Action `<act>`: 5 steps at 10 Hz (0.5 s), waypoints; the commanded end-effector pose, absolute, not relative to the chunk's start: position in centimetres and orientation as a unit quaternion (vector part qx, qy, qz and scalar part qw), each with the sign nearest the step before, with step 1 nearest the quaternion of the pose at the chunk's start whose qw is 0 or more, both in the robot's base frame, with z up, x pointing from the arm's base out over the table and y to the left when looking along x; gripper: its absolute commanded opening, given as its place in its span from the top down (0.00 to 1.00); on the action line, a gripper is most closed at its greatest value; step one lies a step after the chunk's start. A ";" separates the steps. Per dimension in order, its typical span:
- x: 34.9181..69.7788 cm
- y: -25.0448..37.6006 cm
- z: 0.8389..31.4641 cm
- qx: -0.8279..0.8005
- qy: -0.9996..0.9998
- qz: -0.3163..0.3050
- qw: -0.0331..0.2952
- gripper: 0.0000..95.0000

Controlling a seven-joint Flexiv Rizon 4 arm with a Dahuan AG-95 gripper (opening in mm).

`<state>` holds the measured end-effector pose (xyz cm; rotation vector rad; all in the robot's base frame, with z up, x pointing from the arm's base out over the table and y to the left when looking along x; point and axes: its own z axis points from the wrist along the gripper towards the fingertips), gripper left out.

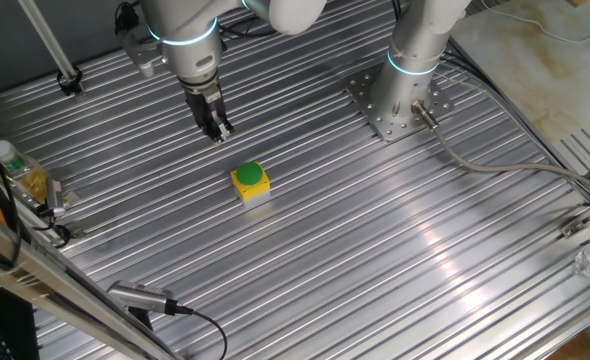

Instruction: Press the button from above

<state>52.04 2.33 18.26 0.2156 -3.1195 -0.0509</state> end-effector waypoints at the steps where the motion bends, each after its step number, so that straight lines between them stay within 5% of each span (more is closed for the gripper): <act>1: 52.1 2.3 18.3 0.069 -0.997 -0.016 0.008 1.00; 5: 52.1 2.3 18.3 0.087 -0.996 -0.008 0.012 1.00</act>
